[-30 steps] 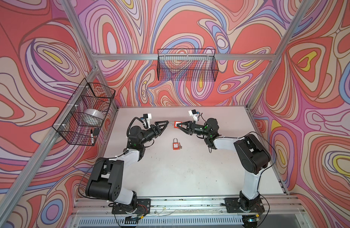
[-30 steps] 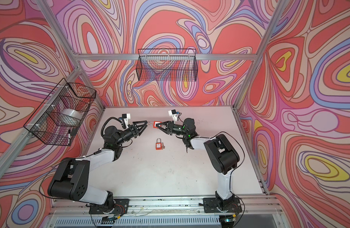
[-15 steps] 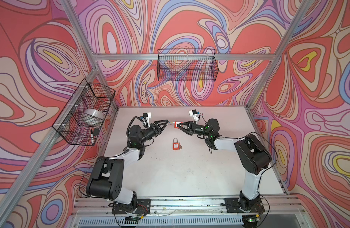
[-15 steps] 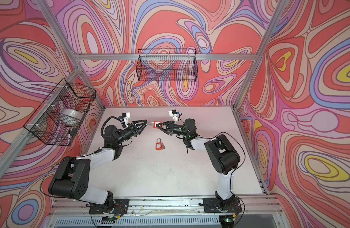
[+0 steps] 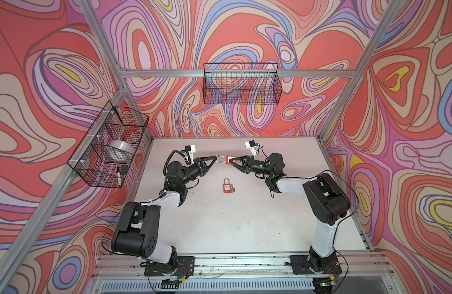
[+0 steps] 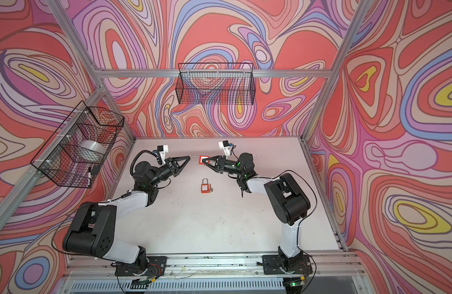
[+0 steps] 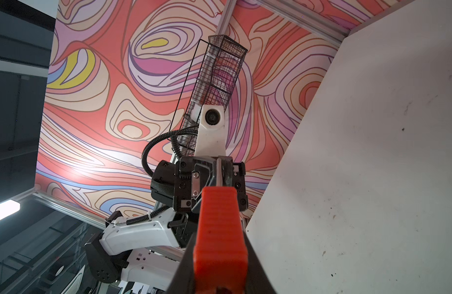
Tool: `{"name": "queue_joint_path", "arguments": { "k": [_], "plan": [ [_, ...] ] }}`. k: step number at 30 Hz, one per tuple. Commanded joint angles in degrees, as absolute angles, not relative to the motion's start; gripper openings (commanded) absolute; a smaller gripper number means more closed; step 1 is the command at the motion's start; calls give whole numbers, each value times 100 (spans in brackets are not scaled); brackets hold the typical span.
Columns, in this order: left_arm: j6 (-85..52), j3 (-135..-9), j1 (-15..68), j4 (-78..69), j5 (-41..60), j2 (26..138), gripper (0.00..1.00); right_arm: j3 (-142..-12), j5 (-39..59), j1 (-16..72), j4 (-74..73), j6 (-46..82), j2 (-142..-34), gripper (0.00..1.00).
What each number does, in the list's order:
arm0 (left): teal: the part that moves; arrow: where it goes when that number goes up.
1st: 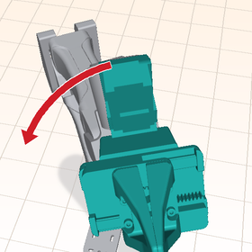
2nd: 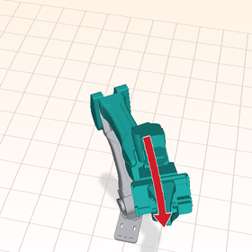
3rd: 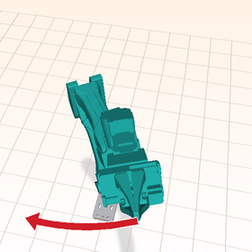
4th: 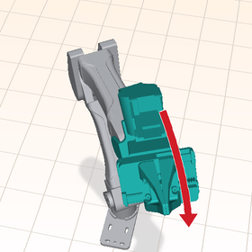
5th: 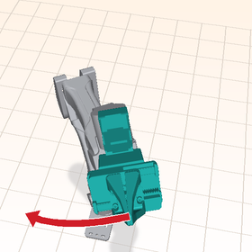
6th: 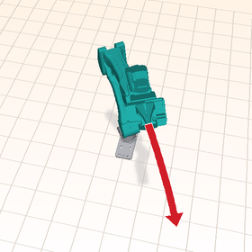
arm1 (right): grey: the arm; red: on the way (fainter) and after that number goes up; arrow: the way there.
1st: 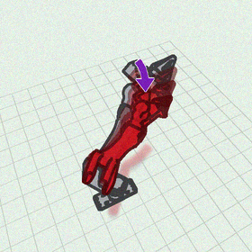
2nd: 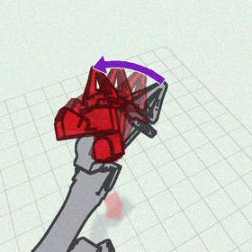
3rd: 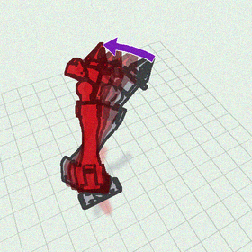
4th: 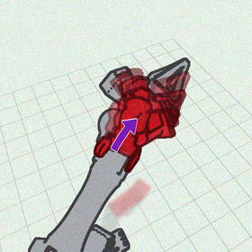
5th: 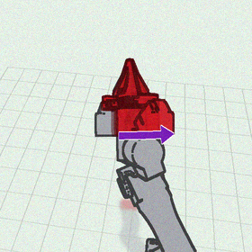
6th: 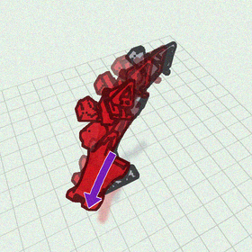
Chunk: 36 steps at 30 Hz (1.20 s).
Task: Lock with the key
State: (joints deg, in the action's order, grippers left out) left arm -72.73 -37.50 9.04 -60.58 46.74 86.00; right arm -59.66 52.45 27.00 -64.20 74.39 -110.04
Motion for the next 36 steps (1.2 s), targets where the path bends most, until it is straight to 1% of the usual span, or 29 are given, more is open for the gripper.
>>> {"name": "queue_joint_path", "arguments": {
  "k": [1, 15, 23, 28, 32, 34, 35, 36],
  "plan": [
    [-7372, -3737, 883, -6361, 4755, 8474, 10, -5947, 5339, 2710, -6511, 7268, -10915, 1],
    [-7387, -3533, 938, -6746, 4741, 8516, 6, -6143, 5381, 2750, -7531, 8314, -11299, 0],
    [-7534, -3603, 1169, -6832, 4770, 8613, 5, -6188, 5274, 2832, -7479, 8071, -11378, 0],
    [-7533, -3568, 1225, -6751, 4763, 8530, 5, -6205, 5131, 2833, -7159, 7770, -11338, 0],
    [-7572, -3531, 1300, -6748, 4758, 8506, 5, -6308, 5066, 2836, -7346, 7955, -11451, 0],
    [-7513, -3495, 1318, -6733, 4729, 8482, 9, -6352, 5078, 2831, -7455, 8065, -11479, 0],
    [-7482, -3489, 1318, -6701, 4729, 8481, 16, -6362, 5087, 2832, -7489, 8103, -11484, 0],
    [-7440, -3474, 1318, -6686, 4729, 8481, 19, -6326, 5095, 2830, -7519, 8120, -11482, 0]
  ]
}}
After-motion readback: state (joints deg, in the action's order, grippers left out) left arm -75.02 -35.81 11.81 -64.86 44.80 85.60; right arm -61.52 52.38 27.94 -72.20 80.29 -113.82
